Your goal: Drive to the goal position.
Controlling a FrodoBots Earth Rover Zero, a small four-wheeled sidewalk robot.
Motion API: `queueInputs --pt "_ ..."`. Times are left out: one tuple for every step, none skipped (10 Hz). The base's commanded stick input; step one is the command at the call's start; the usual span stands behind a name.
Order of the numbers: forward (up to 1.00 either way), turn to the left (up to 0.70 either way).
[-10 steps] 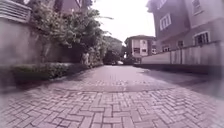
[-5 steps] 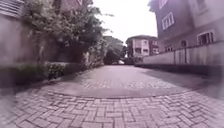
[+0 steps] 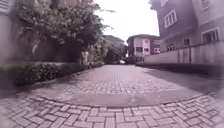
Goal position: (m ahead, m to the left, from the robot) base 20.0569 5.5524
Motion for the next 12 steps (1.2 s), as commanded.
queueInputs --pt "0.69 0.03" --pt "0.69 0.03" --pt "0.69 0.03" --pt "0.69 0.03" --pt "0.69 0.03" --pt "0.69 0.03" --pt "0.69 0.03" --pt "0.69 0.03" --pt "0.69 0.03" --pt "0.69 0.03" --pt "0.69 0.03" --pt "0.69 0.03"
